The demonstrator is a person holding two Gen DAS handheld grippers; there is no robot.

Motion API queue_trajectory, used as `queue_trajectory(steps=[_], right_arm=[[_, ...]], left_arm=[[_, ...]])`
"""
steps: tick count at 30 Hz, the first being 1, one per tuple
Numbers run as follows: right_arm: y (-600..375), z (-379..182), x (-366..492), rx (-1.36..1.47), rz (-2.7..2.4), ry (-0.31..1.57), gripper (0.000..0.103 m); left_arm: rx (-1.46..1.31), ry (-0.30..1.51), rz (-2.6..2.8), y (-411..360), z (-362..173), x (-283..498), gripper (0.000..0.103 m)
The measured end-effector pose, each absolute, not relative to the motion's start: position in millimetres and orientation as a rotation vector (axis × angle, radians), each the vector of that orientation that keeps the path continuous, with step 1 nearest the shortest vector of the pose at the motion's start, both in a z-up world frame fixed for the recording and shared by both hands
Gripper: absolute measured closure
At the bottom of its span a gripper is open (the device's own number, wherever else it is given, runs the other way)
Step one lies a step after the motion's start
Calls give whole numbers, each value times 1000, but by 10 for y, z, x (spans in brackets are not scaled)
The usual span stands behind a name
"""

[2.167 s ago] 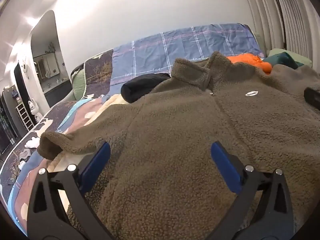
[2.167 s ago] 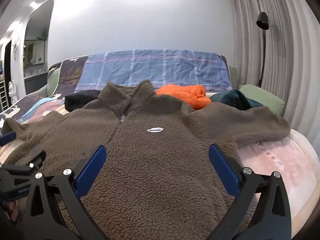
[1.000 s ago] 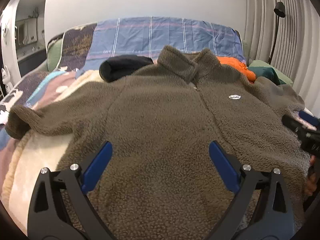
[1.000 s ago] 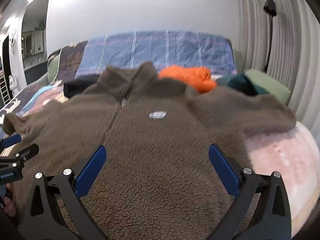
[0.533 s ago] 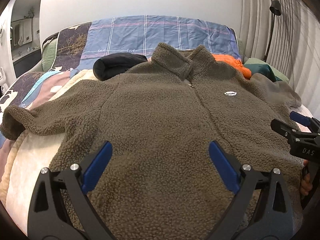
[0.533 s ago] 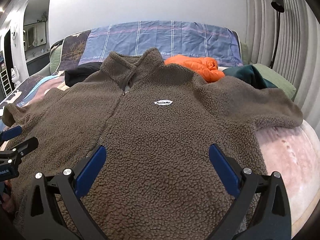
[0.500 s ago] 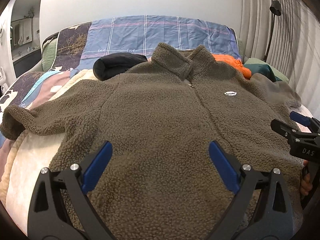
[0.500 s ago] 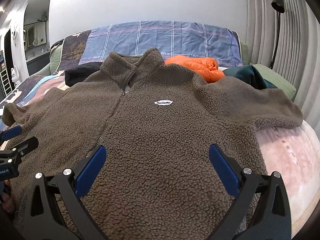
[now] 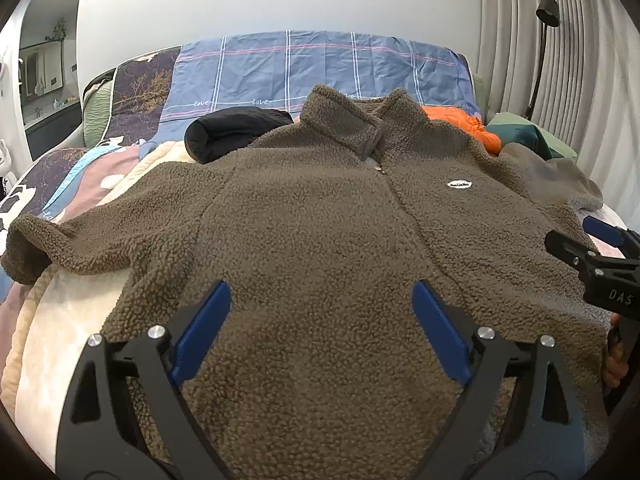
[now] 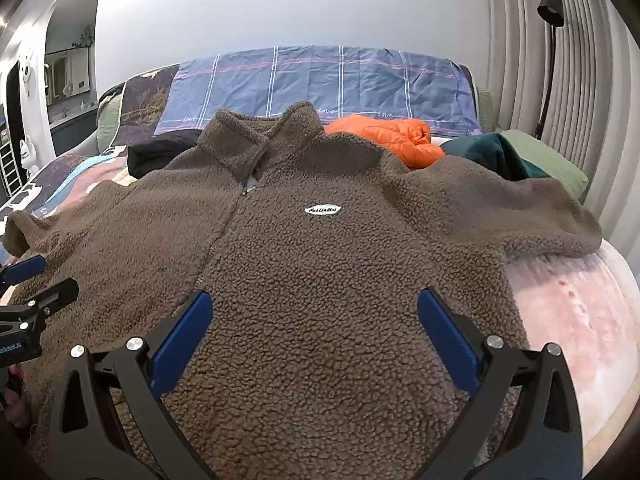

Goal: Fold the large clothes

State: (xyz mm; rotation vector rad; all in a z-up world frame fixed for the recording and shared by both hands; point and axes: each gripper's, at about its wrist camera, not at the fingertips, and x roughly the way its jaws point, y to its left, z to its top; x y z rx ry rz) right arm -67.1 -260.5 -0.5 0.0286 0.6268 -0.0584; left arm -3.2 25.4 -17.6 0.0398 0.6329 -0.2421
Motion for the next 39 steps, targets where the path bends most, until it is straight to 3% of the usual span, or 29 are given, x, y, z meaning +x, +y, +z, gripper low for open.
queue_trajectory(steps=[20, 39], right_arm=[[-2615, 704, -917, 58, -170, 588, 1], [-2614, 750, -781, 69, -122, 625, 1]], left_arm=[[86, 520, -244, -104, 691, -344, 4], [50, 618, -194, 82, 610, -184, 2]])
